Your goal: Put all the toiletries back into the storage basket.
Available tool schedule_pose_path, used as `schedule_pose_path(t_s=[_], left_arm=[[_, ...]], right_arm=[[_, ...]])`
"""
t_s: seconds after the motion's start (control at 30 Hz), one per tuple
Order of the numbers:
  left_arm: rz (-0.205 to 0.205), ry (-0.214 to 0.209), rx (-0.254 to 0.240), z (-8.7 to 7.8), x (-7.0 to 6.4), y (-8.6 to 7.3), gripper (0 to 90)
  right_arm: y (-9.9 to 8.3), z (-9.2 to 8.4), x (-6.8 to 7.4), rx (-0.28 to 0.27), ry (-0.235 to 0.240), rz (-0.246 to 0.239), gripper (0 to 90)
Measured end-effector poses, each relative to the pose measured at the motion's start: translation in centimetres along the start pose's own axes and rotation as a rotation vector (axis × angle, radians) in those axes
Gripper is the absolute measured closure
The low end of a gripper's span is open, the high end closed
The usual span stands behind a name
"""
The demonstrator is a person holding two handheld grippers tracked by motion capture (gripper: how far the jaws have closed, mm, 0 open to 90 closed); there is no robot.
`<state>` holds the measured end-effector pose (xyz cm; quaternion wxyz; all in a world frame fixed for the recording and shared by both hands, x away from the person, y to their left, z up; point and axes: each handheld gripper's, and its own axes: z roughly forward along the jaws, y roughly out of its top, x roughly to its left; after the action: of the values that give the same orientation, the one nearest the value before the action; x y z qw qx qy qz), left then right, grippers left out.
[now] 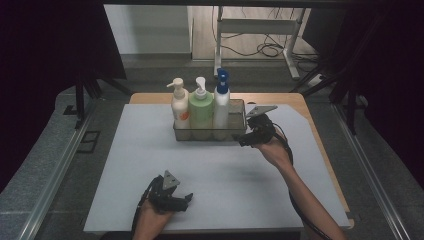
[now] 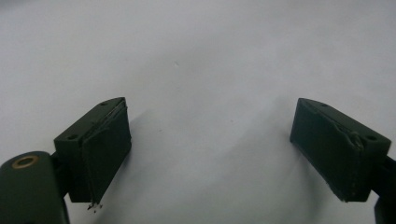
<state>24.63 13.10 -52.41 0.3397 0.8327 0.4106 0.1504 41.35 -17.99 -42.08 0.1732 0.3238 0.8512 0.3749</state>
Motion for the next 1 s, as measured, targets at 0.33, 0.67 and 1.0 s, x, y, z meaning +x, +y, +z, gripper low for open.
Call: schedule_pose_path(t_s=[0.33,0.67,1.0], left_arm=[[0.0,0.001,0.002,0.0,0.0,0.0,11.7],[0.0,0.001,0.002,0.0,0.0,0.0,11.8],[0.0,0.001,0.001,0.0,0.0,0.0,11.7]], right_arm=[[-1.3,-1.0,0.6,0.039,0.006,-0.047,6.0],[-2.8,-2.6,1.0,0.032,0.005,-0.068,0.0],[-4.7,-3.9,1.0,0.028,0.011,-0.057,0.0]])
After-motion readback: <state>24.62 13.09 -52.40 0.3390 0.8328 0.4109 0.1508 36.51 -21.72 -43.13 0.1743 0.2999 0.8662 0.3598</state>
